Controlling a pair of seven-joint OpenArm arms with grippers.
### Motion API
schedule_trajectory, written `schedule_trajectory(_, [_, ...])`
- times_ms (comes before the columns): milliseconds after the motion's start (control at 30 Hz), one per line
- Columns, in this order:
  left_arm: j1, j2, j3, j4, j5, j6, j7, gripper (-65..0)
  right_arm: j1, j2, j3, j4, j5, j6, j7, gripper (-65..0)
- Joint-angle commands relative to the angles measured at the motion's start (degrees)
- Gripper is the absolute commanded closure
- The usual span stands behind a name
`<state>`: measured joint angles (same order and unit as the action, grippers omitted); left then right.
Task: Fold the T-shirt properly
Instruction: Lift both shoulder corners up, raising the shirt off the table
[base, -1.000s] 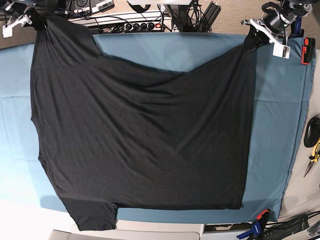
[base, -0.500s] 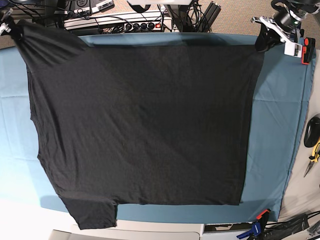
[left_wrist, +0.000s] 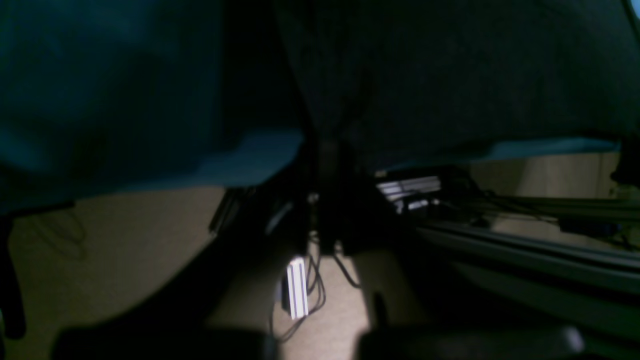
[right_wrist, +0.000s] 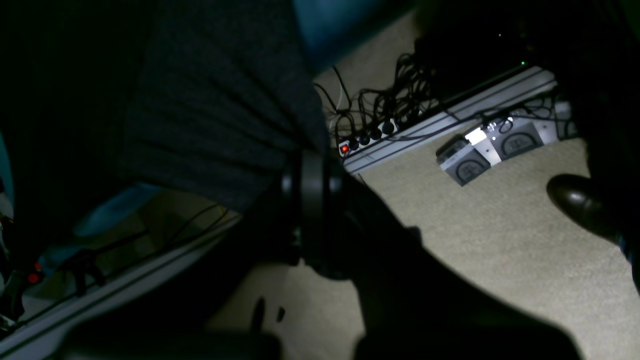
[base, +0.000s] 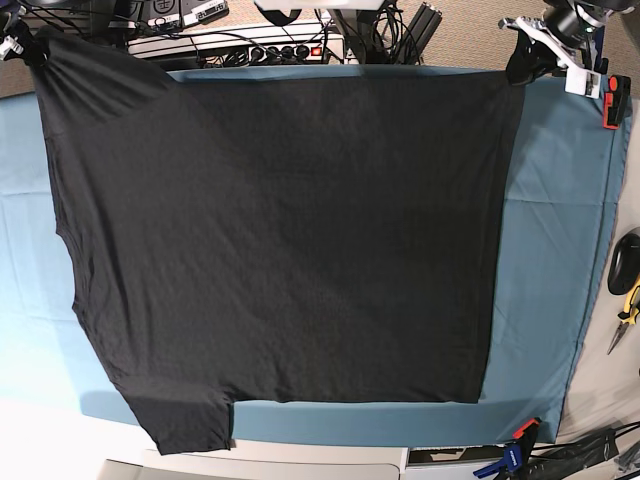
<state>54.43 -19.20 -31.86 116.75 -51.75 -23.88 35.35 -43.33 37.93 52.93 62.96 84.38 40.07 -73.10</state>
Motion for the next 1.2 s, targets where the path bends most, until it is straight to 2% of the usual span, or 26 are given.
schedule_trajectory(0, [1.1, -0.5, -0.6, 0.9, -1.0, -0.9, -0.7, 0.0, -1.1, 1.6, 1.2, 0.4, 0.6, -0.1, 0.4, 0.0])
schedule_trajectory(367, [4.9, 1.3, -0.6, 1.2, -1.5, -1.7, -0.7, 0.0, -4.8, 1.4, 1.2, 0.4, 0.6, -0.1, 0.2, 0.0])
schedule_trajectory(733, [6.4, 1.3, -0.6, 1.8, -1.5, -1.7, -0.6, 0.0, -7.8, -2.5, 1.2, 0.4, 0.6, -0.1, 0.0, 0.0])
schedule_trajectory(867, [8.0, 1.3, -0.6, 1.8, -1.5, -1.9, -0.6, 0.0, -8.6, -2.6, 1.5, 0.4, 0.6, -0.1, 0.0, 0.0])
schedule_trajectory(933, [8.8, 1.3, -0.6, 1.8, -1.5, -3.1, -0.7, 0.0, -8.8, -2.5, 1.7, 0.4, 0.6, -0.1, -0.2, 0.0])
schedule_trajectory(1167, [10.4, 1.5, -0.6, 1.8, -2.1, -3.0, -0.7, 0.0, -11.2, -2.6, 1.9, 0.4, 0.6, -0.1, -0.2, 0.0])
